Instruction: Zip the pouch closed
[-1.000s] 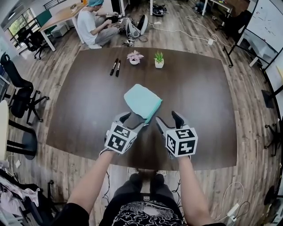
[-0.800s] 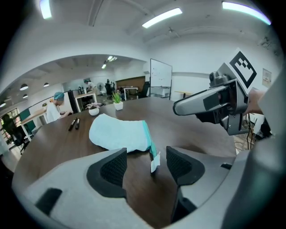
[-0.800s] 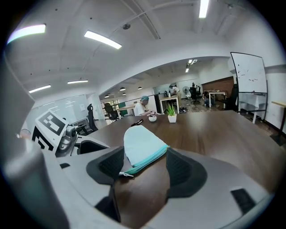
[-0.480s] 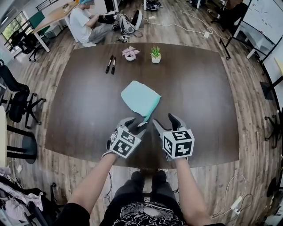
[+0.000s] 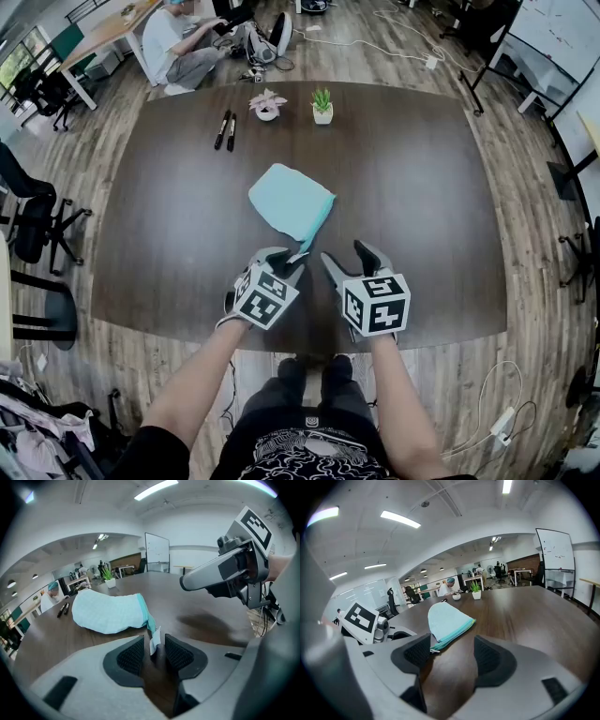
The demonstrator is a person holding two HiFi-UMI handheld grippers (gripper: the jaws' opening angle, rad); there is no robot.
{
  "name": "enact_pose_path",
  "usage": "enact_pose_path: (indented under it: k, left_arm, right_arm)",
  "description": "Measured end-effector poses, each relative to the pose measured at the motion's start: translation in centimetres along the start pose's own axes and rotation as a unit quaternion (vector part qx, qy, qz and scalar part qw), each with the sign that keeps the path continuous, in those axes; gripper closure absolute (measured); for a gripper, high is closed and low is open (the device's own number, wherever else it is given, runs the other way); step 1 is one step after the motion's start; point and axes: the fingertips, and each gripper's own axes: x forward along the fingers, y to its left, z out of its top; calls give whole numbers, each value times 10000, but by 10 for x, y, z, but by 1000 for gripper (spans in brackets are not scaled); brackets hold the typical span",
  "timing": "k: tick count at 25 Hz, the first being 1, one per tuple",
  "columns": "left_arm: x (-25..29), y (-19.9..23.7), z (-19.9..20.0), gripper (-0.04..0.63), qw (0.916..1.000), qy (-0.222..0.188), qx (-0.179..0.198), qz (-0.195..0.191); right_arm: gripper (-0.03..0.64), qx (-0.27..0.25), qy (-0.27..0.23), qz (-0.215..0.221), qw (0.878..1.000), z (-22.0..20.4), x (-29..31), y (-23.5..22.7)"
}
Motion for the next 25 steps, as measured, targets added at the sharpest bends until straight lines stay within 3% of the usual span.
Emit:
enact_pose_path:
  k: [9,19,25]
  left_arm:
    - [-2,-1,0,560,9998,-37,-188,-62]
    - [-15,3,12,571,9959,-288,-770,-389]
    - [-33,8,23,571,9877,-478,-1252,-807]
  right_arm:
    - [333,-38,64,23,10000,-2,-1,-1]
    - [333,-112,31,216,9997,7,-1,3]
    - [333,-165,8,479,9987,18,1,12]
